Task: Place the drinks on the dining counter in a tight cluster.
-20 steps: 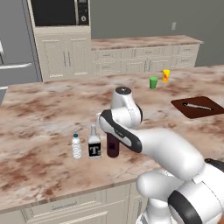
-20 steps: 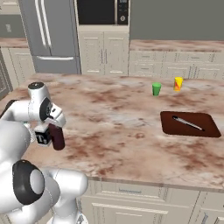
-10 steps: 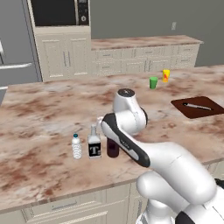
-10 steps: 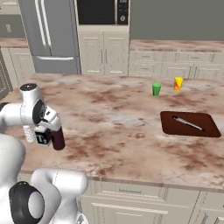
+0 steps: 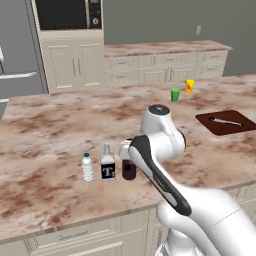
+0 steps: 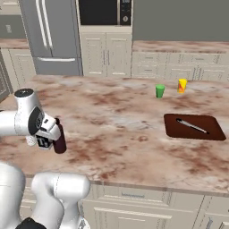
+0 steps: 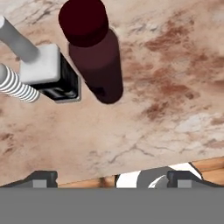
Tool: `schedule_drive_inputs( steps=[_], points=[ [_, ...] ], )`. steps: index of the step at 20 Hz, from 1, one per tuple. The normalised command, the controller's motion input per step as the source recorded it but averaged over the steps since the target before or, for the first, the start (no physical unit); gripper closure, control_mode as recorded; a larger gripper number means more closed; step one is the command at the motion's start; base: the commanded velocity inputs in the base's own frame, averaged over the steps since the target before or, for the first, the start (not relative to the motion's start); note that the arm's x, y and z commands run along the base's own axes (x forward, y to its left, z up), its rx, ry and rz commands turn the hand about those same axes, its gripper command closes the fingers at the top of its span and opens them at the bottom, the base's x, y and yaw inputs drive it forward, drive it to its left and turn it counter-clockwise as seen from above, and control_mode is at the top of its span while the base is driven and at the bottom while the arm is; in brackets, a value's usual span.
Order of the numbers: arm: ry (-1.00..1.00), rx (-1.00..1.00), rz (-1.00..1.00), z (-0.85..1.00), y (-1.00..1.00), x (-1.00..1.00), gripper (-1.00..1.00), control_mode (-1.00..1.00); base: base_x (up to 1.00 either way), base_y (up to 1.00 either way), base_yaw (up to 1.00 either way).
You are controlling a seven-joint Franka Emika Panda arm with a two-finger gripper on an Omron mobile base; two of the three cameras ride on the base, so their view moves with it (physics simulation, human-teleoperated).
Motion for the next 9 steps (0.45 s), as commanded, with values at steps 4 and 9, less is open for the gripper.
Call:
schedule_drive_inputs(
  steps=[4,9],
  points=[
    [0.0,0.0,0.08,0.13,-0.22,-0.57,-1.0,-1.0,0.0,0.0,0.0],
    [0.0,0.0,0.09,0.1,-0.21,-0.54,-1.0,-1.0,0.0,0.0,0.0]
  ],
)
